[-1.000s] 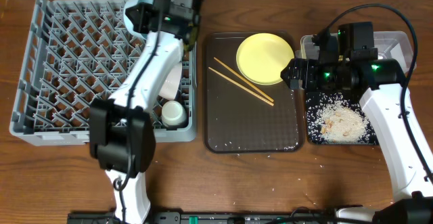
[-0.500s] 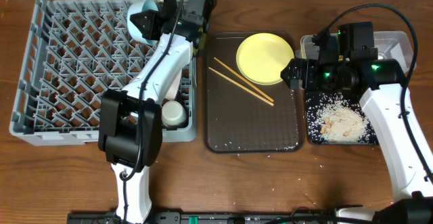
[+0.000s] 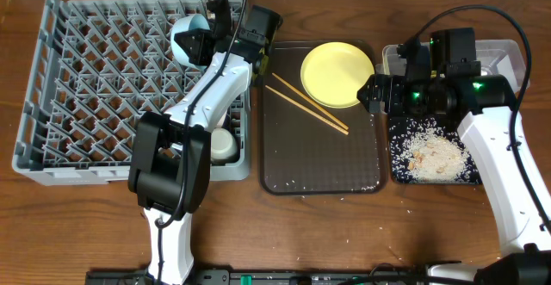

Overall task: Sort waste into correct bins and load items into the dishwasher
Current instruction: 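Release the blue bowl and move left gripper to the yellow plate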

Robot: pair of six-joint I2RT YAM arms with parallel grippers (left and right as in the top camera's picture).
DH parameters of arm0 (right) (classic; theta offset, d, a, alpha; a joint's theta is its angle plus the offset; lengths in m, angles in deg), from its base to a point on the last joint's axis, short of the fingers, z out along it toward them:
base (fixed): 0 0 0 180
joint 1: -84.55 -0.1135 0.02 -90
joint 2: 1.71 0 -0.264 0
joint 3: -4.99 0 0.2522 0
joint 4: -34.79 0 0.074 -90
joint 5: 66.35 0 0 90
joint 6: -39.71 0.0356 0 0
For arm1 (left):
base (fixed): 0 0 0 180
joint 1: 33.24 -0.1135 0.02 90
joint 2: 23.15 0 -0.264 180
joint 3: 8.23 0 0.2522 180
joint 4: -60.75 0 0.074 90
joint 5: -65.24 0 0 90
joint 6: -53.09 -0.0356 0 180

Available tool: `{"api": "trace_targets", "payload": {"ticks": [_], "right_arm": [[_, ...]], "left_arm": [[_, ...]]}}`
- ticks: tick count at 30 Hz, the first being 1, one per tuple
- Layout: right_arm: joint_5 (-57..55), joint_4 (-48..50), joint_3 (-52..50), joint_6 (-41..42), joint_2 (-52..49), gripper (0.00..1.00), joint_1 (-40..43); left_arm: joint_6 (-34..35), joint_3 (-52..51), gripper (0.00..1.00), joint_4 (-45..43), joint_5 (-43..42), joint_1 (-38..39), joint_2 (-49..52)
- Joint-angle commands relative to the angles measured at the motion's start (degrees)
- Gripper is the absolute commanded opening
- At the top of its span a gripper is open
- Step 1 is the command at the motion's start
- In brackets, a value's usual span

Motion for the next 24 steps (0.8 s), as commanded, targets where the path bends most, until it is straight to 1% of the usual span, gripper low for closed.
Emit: {"api": "trace_targets", "payload": {"ticks": [1, 9, 17, 18, 21, 24], "right_arm": [[-0.2, -0.1, 0.1, 0.0, 1.2, 0.99, 0.1], [-0.2, -0.1, 0.1, 0.0, 1.2, 0.99, 0.1], [-0.2, -0.1, 0.1, 0.0, 1.2, 0.99, 0.1], [-0.2, -0.1, 0.1, 0.0, 1.2, 0.99, 0.1], [-0.2, -0.1, 0.1, 0.0, 1.2, 0.99, 0.1], [-0.2, -0.1, 0.1, 0.0, 1.2, 0.99, 0.1]], "left_arm": [[2.0, -1.2, 0.08, 0.2, -0.6, 0.4, 0.8], [2.0, -1.2, 0.08, 0.5, -1.3, 2.8, 1.0], [2.0, -1.2, 0.08, 3.4, -6.3, 3.0, 1.3], [2.0, -1.2, 0.08, 3.7, -6.7, 3.0, 1.3], [2.0, -1.2, 0.16, 5.3, -8.5, 3.2, 1.3], [2.0, -1.2, 0.17, 7.1, -10.3, 3.7, 1.3]]}}
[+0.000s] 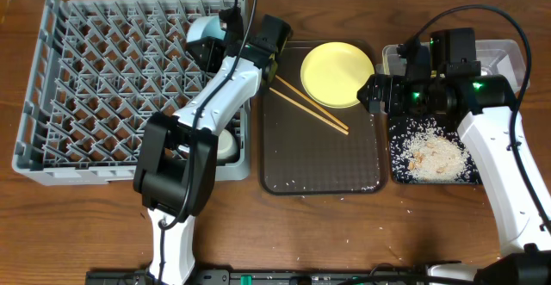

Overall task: Sort waste into correct bins and load items into the dishwasher
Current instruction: 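Release the blue bowl and move left gripper to the yellow plate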

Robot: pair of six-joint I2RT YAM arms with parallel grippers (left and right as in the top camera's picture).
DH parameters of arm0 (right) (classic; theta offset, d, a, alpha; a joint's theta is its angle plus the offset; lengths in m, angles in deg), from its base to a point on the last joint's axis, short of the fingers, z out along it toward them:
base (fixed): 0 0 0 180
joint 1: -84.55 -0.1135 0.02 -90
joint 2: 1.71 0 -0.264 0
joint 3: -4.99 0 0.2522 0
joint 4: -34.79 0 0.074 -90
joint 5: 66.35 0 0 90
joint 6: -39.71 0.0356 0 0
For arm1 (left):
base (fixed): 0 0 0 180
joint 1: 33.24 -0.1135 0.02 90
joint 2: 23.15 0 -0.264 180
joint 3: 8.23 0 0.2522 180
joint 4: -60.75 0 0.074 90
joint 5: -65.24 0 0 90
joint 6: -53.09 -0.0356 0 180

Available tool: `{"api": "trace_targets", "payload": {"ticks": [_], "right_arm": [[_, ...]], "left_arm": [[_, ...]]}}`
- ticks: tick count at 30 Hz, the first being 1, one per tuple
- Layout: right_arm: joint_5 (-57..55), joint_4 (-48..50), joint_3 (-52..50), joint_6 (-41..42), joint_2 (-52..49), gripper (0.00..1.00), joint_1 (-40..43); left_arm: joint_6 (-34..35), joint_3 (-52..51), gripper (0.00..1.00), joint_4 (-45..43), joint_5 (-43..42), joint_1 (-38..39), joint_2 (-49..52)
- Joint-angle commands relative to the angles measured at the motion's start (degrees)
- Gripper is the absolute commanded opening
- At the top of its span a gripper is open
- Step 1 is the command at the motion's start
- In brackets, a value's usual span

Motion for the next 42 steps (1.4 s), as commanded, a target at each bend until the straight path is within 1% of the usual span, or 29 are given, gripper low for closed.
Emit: {"api": "trace_targets", "payload": {"ticks": [1, 9, 11, 12, 13, 14, 24, 33, 36, 37, 39, 41, 42], "right_arm": [[-0.2, 0.0, 0.1, 0.0, 1.2, 0.99, 0.1], [-0.2, 0.0, 0.1, 0.0, 1.2, 0.99, 0.1], [-0.2, 0.0, 0.1, 0.0, 1.2, 0.99, 0.1], [-0.2, 0.0, 0.1, 0.0, 1.2, 0.99, 0.1], [-0.2, 0.0, 0.1, 0.0, 1.2, 0.99, 0.1], [-0.2, 0.0, 0.1, 0.0, 1.2, 0.99, 0.1], [-0.2, 0.0, 0.1, 0.0, 1.2, 0.99, 0.1], [-0.2, 0.0, 0.1, 0.0, 1.2, 0.99, 0.1], [-0.2, 0.0, 0.1, 0.0, 1.2, 0.99, 0.1], [-0.2, 0.0, 0.1, 0.0, 1.2, 0.99, 0.1], [-0.2, 0.0, 0.1, 0.0, 1.2, 0.99, 0.1], [-0.2, 0.0, 0.1, 0.0, 1.2, 0.99, 0.1], [-0.2, 0.0, 0.1, 0.0, 1.2, 0.99, 0.1]], "left_arm": [[0.5, -0.4, 0.17, 1.9, -5.4, 1.0, 1.2], [1.2, -0.4, 0.17, 5.4, -12.2, 1.9, 1.2], [2.0, -0.4, 0.17, 6.1, -12.2, 1.8, 1.2], [2.1, -0.3, 0.14, 6.1, -12.2, 1.8, 1.2], [2.1, -0.3, 0.08, 6.1, -12.2, 1.7, 1.2], [2.1, -0.2, 0.08, 6.1, -12.1, 1.6, 1.1], [2.0, 1.6, 0.07, 6.1, -8.4, 0.9, -1.0], [2.1, 1.6, 0.08, 6.1, -8.5, 0.9, -4.0], [3.7, 1.6, 0.08, 6.4, -8.8, 0.9, -5.3], [4.0, 1.6, 0.08, 6.6, -9.9, 0.7, -5.9], [4.0, 1.6, 0.09, 7.0, -15.0, 0.3, -7.4], [4.2, 1.6, 0.15, 7.3, -22.7, -0.9, -9.2], [4.3, 1.6, 0.22, 7.6, -26.8, -1.6, -10.1]]}}
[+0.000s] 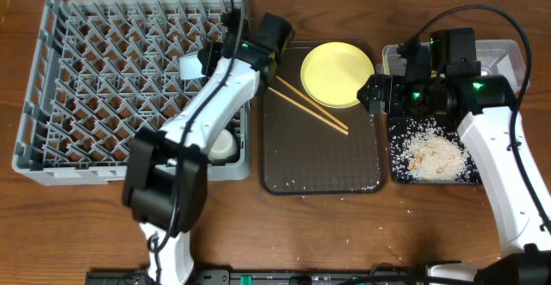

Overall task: Sort waste into correct bins and load items into the dishwasher
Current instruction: 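Release the blue bowl and move left gripper to the yellow plate, then grasp the edge of the yellow plate with the left gripper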

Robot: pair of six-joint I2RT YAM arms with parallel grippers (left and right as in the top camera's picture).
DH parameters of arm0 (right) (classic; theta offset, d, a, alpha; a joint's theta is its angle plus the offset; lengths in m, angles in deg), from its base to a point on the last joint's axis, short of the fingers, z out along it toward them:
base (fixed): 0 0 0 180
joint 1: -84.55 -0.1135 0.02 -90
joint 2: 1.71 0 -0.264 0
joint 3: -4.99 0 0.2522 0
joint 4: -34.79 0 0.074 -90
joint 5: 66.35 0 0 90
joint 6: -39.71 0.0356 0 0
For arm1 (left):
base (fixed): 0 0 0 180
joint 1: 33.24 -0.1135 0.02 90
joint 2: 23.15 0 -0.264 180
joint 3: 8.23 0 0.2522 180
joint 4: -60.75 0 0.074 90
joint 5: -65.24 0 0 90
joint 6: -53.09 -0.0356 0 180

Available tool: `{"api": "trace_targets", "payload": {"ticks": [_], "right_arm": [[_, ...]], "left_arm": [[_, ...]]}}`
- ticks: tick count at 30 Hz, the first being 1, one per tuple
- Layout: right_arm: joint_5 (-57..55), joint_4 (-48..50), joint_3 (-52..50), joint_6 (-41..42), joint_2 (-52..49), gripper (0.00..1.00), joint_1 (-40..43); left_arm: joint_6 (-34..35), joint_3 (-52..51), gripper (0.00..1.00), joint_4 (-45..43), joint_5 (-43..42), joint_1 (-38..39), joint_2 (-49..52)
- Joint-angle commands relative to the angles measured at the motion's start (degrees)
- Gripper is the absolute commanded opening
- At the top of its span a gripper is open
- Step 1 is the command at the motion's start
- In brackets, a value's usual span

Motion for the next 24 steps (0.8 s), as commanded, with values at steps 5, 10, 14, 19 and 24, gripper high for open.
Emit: {"api": "trace_targets", "payload": {"ticks": [5, 10, 14, 19, 24], "right_arm": [[-0.1, -0.1, 0.1, 0.0, 1.2, 0.99, 0.1], [-0.1, -0.1, 0.1, 0.0, 1.2, 0.99, 0.1], [-0.1, -0.1, 0.1, 0.0, 1.2, 0.99, 0.1], [-0.1, -0.1, 0.1, 0.0, 1.2, 0.99, 0.1], [-0.1, 0.0, 0.1, 0.0, 1.2, 0.99, 0.1]], "left_arm": [[1.4, 1.4, 0.39, 2.6, -31.9, -5.7, -8.2], [4.6, 1.4, 0.43, 3.5, -46.4, -5.2, -12.6], [15.5, 1.3, 0.43, 2.8, -53.7, -2.5, -12.5], [19.0, 1.3, 0.43, -1.5, -54.4, 2.7, -8.4], [25.2, 1.3, 0.43, -6.8, -54.4, 4.9, -1.7]]}}
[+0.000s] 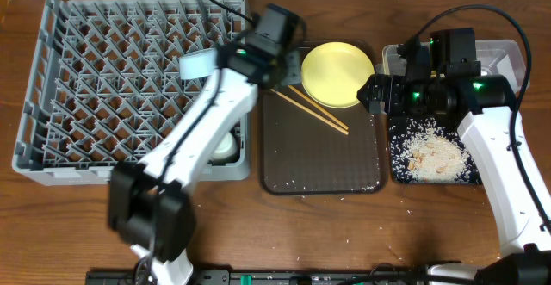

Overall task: Sort waste into correct bins and load items into the dishwasher
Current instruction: 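Grasp the edge of the yellow plate with the left gripper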

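A light blue bowl lies tipped on its side in the grey dish rack, free of any gripper. My left gripper is blurred over the left end of the dark tray, beside the yellow plate; its fingers look spread with nothing between them. Two chopsticks lie diagonally on the tray. My right gripper hovers at the plate's right edge; how its jaws stand is unclear.
A white cup sits in the rack's near right corner, partly under the left arm. A black bin with rice scraps stands right of the tray, with a clear container behind it. Loose rice grains dot the tray.
My left gripper has moved right, from beside the blue bowl in the rack to over the tray's left end. The bowl stays in the rack. The right arm is unchanged.
My left gripper first held the blue bowl over the rack's far right part, then slightly further right. Then the bowl was down among the rack's tines with the gripper beside it. Now the bowl rests alone and the gripper is over the tray.
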Robot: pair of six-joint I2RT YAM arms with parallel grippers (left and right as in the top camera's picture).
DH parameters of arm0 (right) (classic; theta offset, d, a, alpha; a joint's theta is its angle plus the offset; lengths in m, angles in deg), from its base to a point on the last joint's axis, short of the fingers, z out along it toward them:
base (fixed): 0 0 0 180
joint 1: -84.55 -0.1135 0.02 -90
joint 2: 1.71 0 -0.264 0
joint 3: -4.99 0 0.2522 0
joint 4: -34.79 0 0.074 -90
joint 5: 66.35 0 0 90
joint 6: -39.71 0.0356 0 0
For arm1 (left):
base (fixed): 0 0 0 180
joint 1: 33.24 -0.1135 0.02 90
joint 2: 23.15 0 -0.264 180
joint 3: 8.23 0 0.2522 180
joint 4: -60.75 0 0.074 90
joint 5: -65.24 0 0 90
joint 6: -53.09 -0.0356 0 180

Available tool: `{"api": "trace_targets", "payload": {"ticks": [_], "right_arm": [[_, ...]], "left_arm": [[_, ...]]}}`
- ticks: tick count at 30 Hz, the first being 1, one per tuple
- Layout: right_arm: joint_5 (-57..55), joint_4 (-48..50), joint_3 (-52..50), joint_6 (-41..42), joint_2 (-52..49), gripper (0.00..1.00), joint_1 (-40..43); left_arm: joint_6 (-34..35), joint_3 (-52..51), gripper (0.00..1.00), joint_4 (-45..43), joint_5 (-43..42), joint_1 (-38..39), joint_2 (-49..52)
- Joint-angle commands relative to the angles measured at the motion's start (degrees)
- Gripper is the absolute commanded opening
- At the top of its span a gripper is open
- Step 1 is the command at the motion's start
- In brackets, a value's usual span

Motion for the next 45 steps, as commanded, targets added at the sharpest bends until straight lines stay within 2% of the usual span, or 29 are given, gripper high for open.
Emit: {"api": "trace_targets", "payload": {"ticks": [1, 7, 15, 45], "right_arm": [[-0.2, 0.0, 0.1, 0.0, 1.2, 0.99, 0.1], [-0.2, 0.0, 0.1, 0.0, 1.2, 0.99, 0.1], [-0.2, 0.0, 0.1, 0.0, 1.2, 0.99, 0.1], [-0.2, 0.0, 0.1, 0.0, 1.2, 0.99, 0.1]], "left_arm": [[6.1, 1.2, 0.43, -2.2, -1.4, 0.5, 5.4], [9.8, 1.2, 0.44, -9.6, -1.4, 2.2, 13.0], [10.9, 1.2, 0.45, -16.1, -1.3, 4.0, 17.9], [11.0, 0.9, 0.44, -18.1, 2.8, 4.0, 20.3]]}}
